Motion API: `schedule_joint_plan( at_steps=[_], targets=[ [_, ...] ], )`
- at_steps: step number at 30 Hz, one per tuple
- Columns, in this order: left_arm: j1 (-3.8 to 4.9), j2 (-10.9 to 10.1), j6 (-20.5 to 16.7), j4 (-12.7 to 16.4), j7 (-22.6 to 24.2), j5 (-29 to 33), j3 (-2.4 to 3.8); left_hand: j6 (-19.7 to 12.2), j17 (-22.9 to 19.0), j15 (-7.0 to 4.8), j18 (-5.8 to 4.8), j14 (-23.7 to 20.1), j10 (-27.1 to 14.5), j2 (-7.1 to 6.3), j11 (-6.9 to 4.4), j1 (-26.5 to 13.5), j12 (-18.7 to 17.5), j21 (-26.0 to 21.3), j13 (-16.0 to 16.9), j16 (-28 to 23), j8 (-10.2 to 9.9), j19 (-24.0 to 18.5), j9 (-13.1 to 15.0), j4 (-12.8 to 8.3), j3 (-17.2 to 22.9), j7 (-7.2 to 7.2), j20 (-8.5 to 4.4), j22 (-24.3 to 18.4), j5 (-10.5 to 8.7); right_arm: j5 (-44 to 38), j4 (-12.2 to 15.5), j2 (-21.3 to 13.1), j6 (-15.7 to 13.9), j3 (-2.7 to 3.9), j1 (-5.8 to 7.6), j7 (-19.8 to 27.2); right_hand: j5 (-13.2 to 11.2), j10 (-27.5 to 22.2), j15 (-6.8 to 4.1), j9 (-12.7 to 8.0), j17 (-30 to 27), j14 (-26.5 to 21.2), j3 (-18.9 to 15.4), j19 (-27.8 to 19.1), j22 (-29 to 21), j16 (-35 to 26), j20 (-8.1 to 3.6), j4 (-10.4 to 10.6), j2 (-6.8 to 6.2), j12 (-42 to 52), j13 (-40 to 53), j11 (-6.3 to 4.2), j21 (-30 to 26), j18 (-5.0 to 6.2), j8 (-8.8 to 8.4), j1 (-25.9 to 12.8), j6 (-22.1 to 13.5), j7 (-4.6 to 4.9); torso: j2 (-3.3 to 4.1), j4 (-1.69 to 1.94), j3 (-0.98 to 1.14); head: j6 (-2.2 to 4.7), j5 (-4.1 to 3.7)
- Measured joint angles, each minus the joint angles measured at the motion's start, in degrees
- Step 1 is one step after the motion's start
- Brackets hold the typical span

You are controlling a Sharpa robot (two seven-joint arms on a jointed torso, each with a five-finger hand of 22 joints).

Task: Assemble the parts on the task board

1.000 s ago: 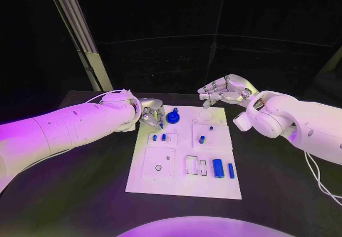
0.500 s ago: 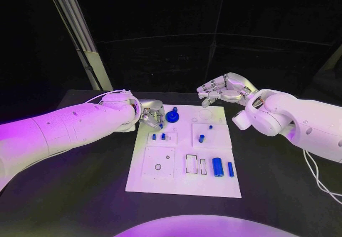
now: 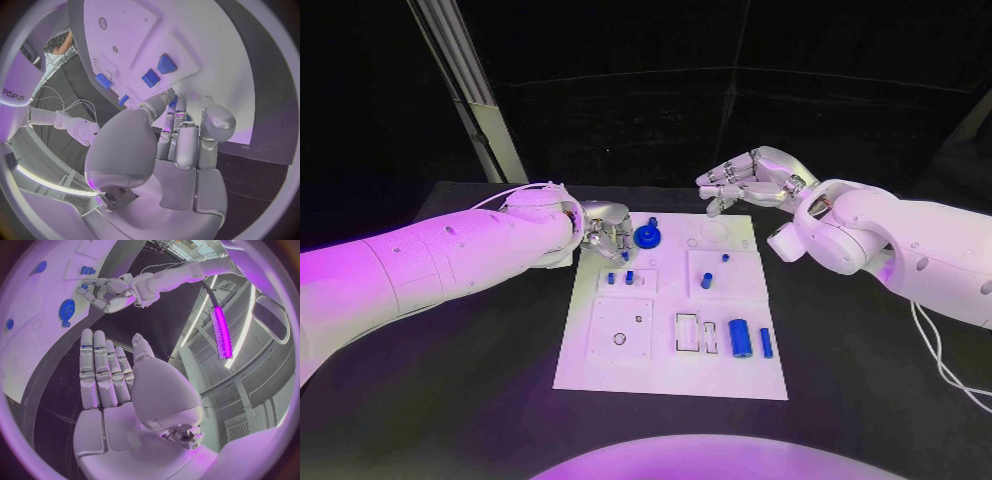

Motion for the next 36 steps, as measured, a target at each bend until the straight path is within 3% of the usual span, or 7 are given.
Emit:
schedule_joint_plan(
  at_steps=[7, 14, 31, 36],
  targets=[
    [-0.01, 0.1, -0.1, -0.1, 0.0, -0.1, -0.05, 0.0, -0.3, 0.0, 0.0, 0.0, 0.0, -0.52, 0.02, -0.5, -0.4, -0.3, 0.0, 0.0, -0.5, -0.2, 0.0, 0.1, -0.7, 0.05, 0.18, -0.2, 0.0, 0.0, 0.0, 0.1, 0.0, 0.0, 0.0, 0.0, 0.0, 0.0, 0.0, 0.0, 0.0, 0.0, 0.0, 0.0, 0.0, 0.0, 0.0, 0.0, 0.0, 0.0, 0.0, 0.0, 0.0, 0.0, 0.0, 0.0, 0.0, 0.0, -0.03, 0.04, 0.0, -0.08, -0.08],
    [-0.11, 0.2, -0.1, -0.5, -0.4, 0.0, -0.11, -4.7, -1.9, 0.62, 0.0, 0.0, -3.4, -1.81, 1.98, -1.8, -1.8, -2.2, -0.3, -0.4, -3.0, -1.3, -0.5, 0.6, -2.5, 1.6, 0.91, -2.1, 0.0, 0.0, -0.1, 0.1, 0.0, 0.0, 0.0, 0.0, 0.0, 0.0, 0.0, 0.0, 0.0, 0.0, 0.0, 0.0, 0.0, 0.0, 0.0, 0.0, 0.0, 0.0, 0.0, 0.0, 0.0, 0.0, 0.0, 0.0, 0.0, 0.0, -0.04, 0.05, 0.01, -0.15, -0.13],
    [-0.04, 0.2, 1.4, -0.6, -1.5, 0.3, -0.1, -4.7, -2.0, 0.62, 0.01, 0.0, -3.9, -1.56, 2.05, -2.1, -1.8, -2.5, -0.2, -0.4, -3.0, -1.6, -0.4, 0.6, -3.1, 1.64, 1.13, -2.4, 0.01, 0.0, -0.1, 0.1, 0.1, 0.0, 0.0, 0.0, 0.0, -0.2, 0.0, 0.0, 0.0, 0.0, 0.0, 0.0, 0.0, 0.0, 0.0, 0.0, 0.0, 0.0, 0.0, 0.21, 0.0, 0.0, 0.0, 0.0, 0.0, 0.0, 0.02, -0.14, 0.06, 0.1, 0.09],
    [-0.03, -0.2, 1.1, -0.6, -1.6, 0.5, -0.07, -8.2, -2.4, 0.94, 0.01, -0.1, -5.9, -1.75, 2.2, -2.2, -1.7, -2.9, 0.0, -0.4, -4.8, -1.8, -0.5, 0.4, -4.3, 1.79, 1.33, -2.4, 0.01, 0.0, -0.3, 0.1, 0.0, 0.0, 0.0, 0.0, 0.0, -0.4, 0.0, 0.0, 0.0, 0.0, 0.0, 0.0, 0.0, 0.0, 0.0, 0.0, 0.0, 0.0, 0.0, -0.01, 0.0, 0.0, 0.0, 0.0, 0.0, 0.0, 0.05, -0.21, 0.06, 0.2, 0.09]
  ],
)
